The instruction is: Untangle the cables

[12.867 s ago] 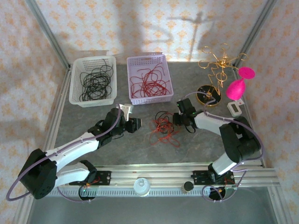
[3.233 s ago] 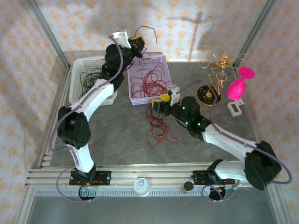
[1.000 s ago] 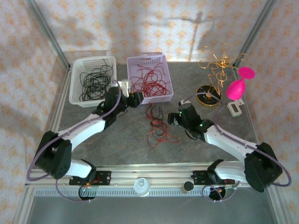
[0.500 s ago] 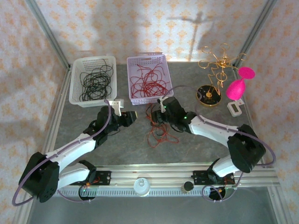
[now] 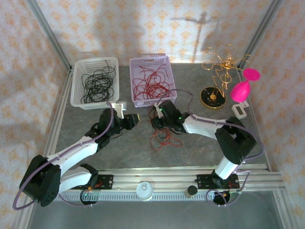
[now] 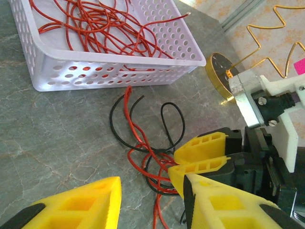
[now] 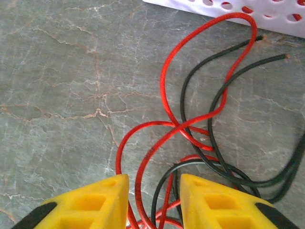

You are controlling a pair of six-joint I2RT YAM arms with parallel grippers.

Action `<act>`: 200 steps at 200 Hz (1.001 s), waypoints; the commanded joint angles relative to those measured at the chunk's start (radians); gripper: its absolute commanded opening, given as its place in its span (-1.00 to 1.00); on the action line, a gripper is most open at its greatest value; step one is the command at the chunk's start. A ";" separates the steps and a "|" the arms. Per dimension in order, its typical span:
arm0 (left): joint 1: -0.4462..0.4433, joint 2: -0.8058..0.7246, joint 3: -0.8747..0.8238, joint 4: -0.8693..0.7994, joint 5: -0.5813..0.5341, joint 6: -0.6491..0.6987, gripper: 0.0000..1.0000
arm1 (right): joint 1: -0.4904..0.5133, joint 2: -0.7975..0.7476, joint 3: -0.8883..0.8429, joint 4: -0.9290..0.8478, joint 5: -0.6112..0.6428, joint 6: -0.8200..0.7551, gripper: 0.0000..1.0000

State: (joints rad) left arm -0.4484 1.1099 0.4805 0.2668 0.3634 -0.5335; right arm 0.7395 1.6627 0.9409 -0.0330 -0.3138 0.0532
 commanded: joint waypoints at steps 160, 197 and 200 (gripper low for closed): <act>-0.004 0.018 0.009 -0.044 0.000 0.023 -0.20 | 0.028 0.030 0.047 -0.030 0.065 -0.083 -0.33; -0.003 0.000 0.018 -0.087 -0.009 0.045 -0.20 | 0.029 0.052 0.055 -0.033 0.064 -0.083 -0.54; -0.003 0.001 0.019 -0.089 -0.011 0.047 -0.20 | 0.029 0.049 0.055 -0.033 0.063 -0.082 -0.57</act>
State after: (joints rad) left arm -0.4484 1.1213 0.4816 0.2035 0.3595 -0.5144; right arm 0.7650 1.7039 0.9745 -0.0479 -0.2768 -0.0223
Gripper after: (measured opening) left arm 0.401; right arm 0.254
